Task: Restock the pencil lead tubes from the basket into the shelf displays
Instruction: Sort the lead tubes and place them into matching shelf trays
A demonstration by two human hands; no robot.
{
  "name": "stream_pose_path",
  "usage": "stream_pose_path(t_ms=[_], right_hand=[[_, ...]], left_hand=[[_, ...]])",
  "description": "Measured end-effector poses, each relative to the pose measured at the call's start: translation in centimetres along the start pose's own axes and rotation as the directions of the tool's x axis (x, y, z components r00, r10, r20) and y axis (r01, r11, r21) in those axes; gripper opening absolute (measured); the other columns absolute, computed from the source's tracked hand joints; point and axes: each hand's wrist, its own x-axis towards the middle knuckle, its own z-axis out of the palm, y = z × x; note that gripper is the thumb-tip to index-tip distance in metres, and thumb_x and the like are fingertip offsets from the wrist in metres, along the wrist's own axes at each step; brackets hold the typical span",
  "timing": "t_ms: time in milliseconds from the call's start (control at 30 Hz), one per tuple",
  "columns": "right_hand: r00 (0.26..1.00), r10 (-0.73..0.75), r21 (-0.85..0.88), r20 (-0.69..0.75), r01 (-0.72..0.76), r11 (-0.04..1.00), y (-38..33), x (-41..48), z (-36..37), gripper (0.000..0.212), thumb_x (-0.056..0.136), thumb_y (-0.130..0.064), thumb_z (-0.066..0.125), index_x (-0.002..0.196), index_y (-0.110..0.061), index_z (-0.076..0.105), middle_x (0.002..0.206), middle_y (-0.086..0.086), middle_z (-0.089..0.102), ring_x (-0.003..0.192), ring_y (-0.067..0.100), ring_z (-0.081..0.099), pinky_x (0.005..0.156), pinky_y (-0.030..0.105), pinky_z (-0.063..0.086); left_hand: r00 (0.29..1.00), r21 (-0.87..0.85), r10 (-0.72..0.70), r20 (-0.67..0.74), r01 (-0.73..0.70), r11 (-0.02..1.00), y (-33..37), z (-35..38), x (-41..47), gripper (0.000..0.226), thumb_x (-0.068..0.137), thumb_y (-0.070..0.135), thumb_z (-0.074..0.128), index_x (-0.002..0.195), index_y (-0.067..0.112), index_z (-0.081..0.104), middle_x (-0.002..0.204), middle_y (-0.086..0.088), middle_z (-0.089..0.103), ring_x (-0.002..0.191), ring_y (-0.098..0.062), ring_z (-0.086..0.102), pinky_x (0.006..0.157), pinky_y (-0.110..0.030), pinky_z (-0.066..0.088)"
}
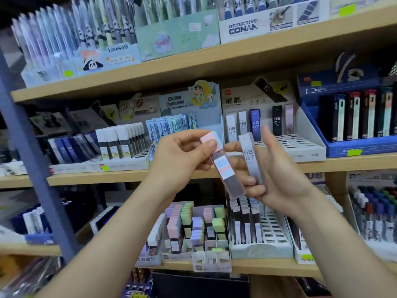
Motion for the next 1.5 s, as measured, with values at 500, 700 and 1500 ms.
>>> stream_pose_path(t_ms=[500, 700, 1500], right_hand=[[1.0, -0.023, -0.068, 0.001, 0.023, 0.997, 1.2, 0.8, -0.3, 0.026, 0.073, -0.001, 0.065, 0.098, 0.005, 0.072, 0.078, 0.015, 0.069, 0.061, 0.013, 0.064, 0.052, 0.016, 0.053], [0.996, 0.008, -0.423, 0.09, 0.03, 0.906, 1.9, 0.4, 0.0, 0.026, 0.071, -0.015, 0.071, 0.094, -0.004, 0.074, 0.082, 0.009, 0.075, 0.076, 0.021, 0.071, 0.081, 0.034, 0.055], [0.937, -0.294, -0.612, -0.19, 0.121, 0.782, -0.7, -0.8, -2.3, 0.015, 0.091, -0.02, 0.064, 0.082, -0.013, 0.074, 0.077, 0.008, 0.075, 0.062, 0.017, 0.069, 0.049, 0.022, 0.045]], left_hand=[[0.997, 0.0, 0.044, 0.065, -0.045, 0.999, -1.6, -1.7, -2.1, 0.011, 0.097, 0.01, 0.054, 0.1, 0.016, 0.062, 0.098, -0.007, 0.067, 0.094, -0.036, 0.068, 0.085, -0.049, 0.057], [0.997, -0.136, 0.005, 0.079, 0.006, 0.991, -2.9, -1.5, -3.2, 0.013, 0.093, 0.005, 0.056, 0.1, 0.014, 0.063, 0.089, -0.007, 0.076, 0.082, -0.023, 0.073, 0.075, -0.035, 0.06], [0.988, -0.022, 0.108, -0.113, -0.111, 0.994, -1.3, 0.8, 2.7, 0.007, 0.094, 0.015, 0.06, 0.088, 0.016, 0.064, 0.059, 0.004, 0.05, 0.047, -0.01, 0.037, 0.039, -0.018, 0.03]])
